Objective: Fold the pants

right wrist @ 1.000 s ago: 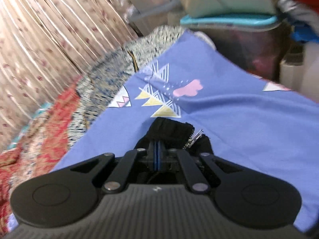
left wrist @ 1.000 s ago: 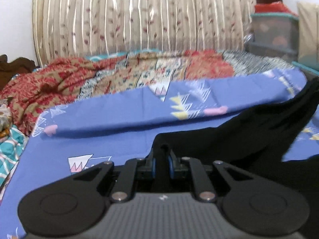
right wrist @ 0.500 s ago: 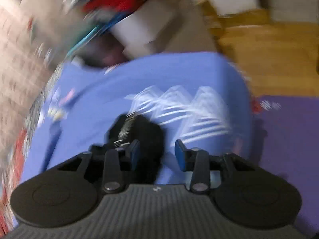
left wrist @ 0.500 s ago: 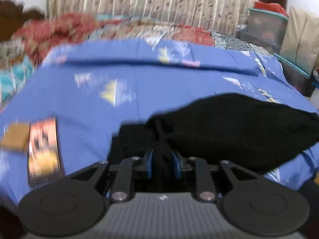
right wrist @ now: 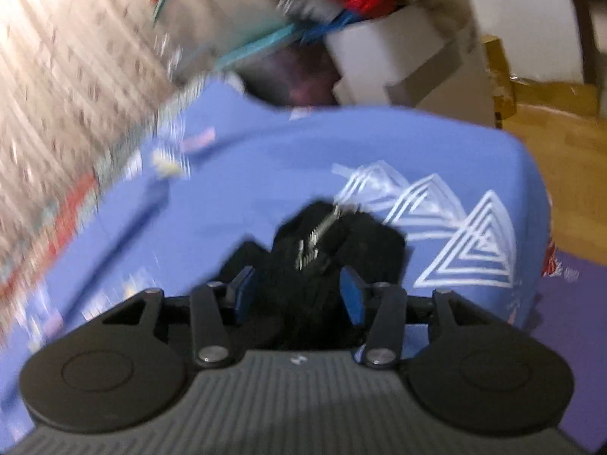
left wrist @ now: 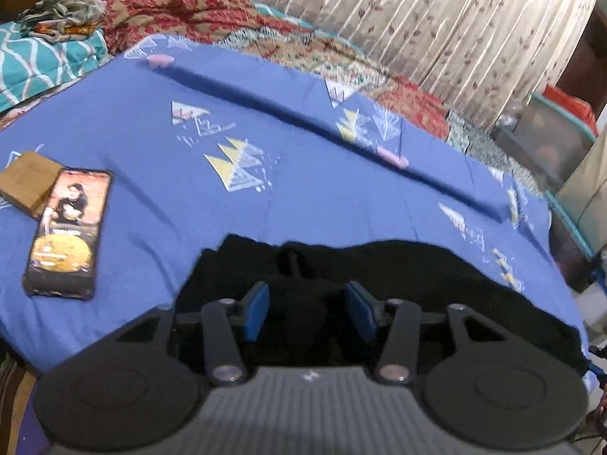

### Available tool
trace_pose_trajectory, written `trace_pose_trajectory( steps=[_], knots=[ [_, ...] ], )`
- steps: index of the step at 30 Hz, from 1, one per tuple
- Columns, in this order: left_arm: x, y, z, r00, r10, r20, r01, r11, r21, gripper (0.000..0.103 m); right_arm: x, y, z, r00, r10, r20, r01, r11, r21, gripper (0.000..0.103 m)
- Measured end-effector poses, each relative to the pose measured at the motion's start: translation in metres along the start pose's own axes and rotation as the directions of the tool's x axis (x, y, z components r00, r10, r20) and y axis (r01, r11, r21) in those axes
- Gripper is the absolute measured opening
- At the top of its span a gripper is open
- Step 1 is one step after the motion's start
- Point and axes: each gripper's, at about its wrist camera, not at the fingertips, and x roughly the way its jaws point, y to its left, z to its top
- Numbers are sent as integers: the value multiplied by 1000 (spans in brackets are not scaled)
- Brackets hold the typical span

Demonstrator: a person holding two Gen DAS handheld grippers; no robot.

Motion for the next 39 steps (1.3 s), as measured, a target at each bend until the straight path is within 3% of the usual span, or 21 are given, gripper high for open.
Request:
trace_pose_trajectory(
  steps=[2, 4, 6, 7, 10, 12, 13, 15, 17, 19, 20, 23, 25, 26, 27, 30, 34, 37, 39],
  knots=[
    [10, -8, -3, 1000, 19, -22, -19, 1000, 2, 46, 13, 6, -2, 999, -39, -24, 37, 997, -69, 17],
    [15, -13, -5, 999, 40, -29, -40, 999, 2, 47, 11, 5, 1, 1000, -19, 4, 19, 995, -97, 11],
    [18, -17, -5, 998, 56, -32, -56, 998, 5, 47, -6, 1, 14, 993, -13, 121, 26, 994, -107, 10],
    [19, -18, -4, 997, 62, -35, -62, 998, 10, 47, -16, -3, 22, 984, -10, 177, 27, 995, -98, 2],
    [23, -23, -6, 995, 83, -47, -81, 996, 44, 48, -29, -25, 42, 939, -123, 321, 150, 987, -60, 2],
    [27, -27, -11, 994, 90, -64, -86, 994, 68, 49, -18, -46, 51, 936, -218, 277, 233, 972, -24, 3],
    [30, -28, -13, 993, 90, -75, -85, 994, 76, 49, -13, -54, 52, 948, -215, 235, 222, 975, -3, 7],
    [32, -30, -18, 991, 99, -88, -90, 991, 100, 49, -12, -61, 52, 978, -98, 184, 93, 995, 32, 7],
    [32, -32, -19, 990, 106, -91, -96, 990, 105, 49, -6, -54, 49, 986, 33, 163, -34, 999, 5, 17],
    [29, -32, -16, 990, 101, -94, -92, 991, 94, 49, 12, -32, 47, 991, 84, 101, -72, 991, -113, 68],
    [27, -32, -13, 991, 98, -93, -89, 992, 91, 49, 23, -23, 45, 995, 77, 61, -65, 981, -183, 74],
    [20, -33, -10, 993, 93, -76, -87, 993, 79, 49, 57, -5, 35, 998, 41, -49, -54, 950, -308, 74],
    [15, -31, -12, 993, 94, -72, -89, 993, 71, 49, 71, 1, 25, 994, -2, -111, -37, 939, -342, 63],
    [14, -31, -13, 993, 97, -72, -92, 993, 69, 49, 68, 1, 22, 996, -14, -93, -22, 929, -369, 40],
    [14, -30, -14, 992, 102, -75, -97, 993, 70, 49, 62, 5, 19, 997, -10, -74, -19, 926, -377, 34],
    [14, -32, -15, 990, 113, -85, -107, 991, 75, 49, 32, 6, 25, 997, 49, 55, -24, 924, -381, 33],
    [12, -43, -9, 993, 100, -67, -93, 990, 101, 51, -3, -2, 48, 972, 109, 209, -35, 944, -329, 33],
    [19, -48, -11, 993, 74, -92, -65, 994, 92, 51, 14, -16, 54, 961, -43, 273, 136, 934, -332, 33],
    [25, -51, -16, 991, 65, -121, -52, 993, 103, 51, 38, -36, 56, 968, -144, 206, 199, 939, -279, 34]
  ],
)
